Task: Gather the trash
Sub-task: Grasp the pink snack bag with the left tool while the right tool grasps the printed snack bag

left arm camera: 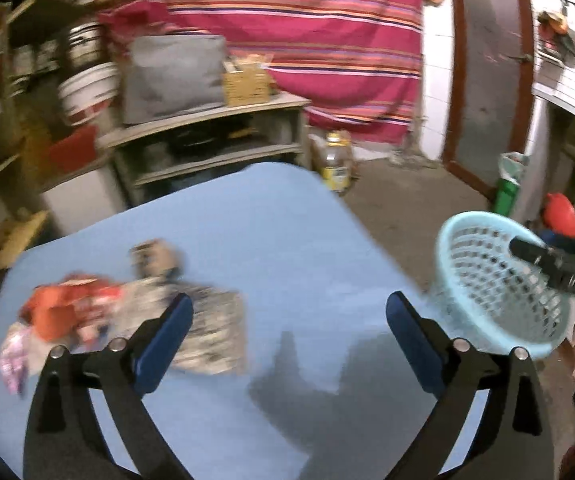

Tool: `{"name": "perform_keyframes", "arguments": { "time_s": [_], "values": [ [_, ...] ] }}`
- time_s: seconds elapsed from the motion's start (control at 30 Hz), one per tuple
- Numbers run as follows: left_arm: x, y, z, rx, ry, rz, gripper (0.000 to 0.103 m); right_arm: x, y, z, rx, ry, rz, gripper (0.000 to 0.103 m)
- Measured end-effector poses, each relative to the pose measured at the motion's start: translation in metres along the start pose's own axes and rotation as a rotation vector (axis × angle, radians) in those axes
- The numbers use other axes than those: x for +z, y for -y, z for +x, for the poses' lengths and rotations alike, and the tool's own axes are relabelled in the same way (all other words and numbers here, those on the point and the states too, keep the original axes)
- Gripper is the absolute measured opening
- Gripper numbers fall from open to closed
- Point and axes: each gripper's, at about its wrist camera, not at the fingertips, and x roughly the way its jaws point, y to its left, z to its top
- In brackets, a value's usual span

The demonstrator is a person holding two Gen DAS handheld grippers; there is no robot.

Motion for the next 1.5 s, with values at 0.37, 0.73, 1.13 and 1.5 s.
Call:
{"name": "perform_keyframes", "arguments": {
  "time_s": [0.37, 0.73, 1.13, 1.5],
  "values": [
    [-0.061, -0.177, -0.054, 0.238, 0.097, -0.107, 0.099, -0.009, -0.149, 0.009, 0.052, 0.08, -0.174, 0.099],
    [-0.119, -0.31, -0.053, 0.416, 0.099, -0.295, 0.099, -0.045, -0.278, 0.043, 0.119, 0.054, -0.356, 0.099],
    [-0.14, -0.346, 0.003, 0.327, -0.115, -0.333, 0.099, -0.058, -0.31, 0.086, 0.097, -0.07, -0.407, 0.099],
    [-0.133, -0.35, 0.017, 0.263, -0.156, -0.332, 0.099, -0.05, -0.319, 0.111, 0.105, -0.138, -0.405, 0.059]
  ]
}}
